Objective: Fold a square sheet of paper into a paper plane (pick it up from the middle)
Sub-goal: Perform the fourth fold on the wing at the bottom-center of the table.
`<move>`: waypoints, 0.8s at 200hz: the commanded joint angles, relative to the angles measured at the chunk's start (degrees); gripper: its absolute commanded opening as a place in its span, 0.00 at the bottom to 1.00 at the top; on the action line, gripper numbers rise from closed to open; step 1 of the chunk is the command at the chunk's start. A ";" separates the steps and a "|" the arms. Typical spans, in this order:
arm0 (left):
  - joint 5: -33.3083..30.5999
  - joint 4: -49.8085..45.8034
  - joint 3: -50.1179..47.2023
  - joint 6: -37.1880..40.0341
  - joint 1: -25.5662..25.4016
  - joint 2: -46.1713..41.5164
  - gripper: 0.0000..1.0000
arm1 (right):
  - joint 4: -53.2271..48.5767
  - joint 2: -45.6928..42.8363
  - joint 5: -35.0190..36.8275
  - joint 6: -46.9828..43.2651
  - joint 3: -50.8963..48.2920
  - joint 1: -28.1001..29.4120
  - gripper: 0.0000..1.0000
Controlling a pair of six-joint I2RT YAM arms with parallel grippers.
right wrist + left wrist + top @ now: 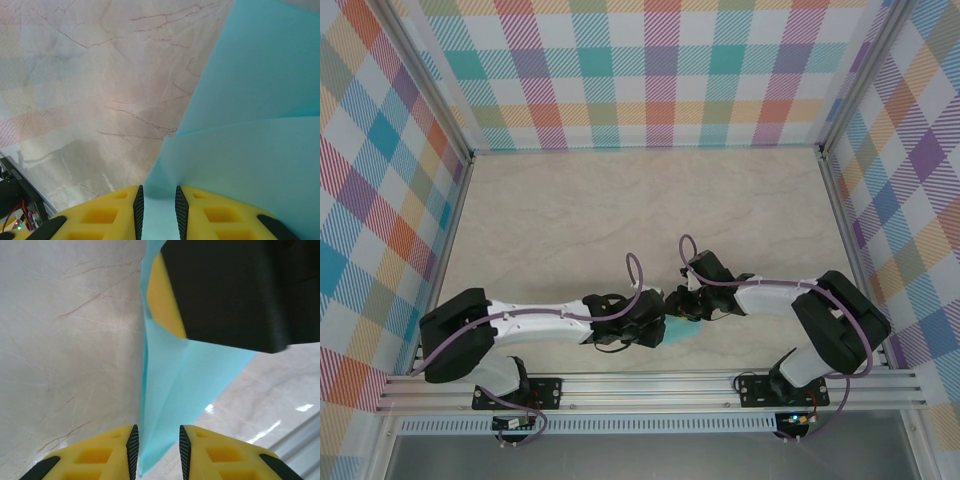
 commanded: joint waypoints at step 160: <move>13.85 23.73 -13.68 -8.66 2.59 -1.84 0.21 | -1.82 1.17 2.51 -1.60 -1.82 0.06 0.28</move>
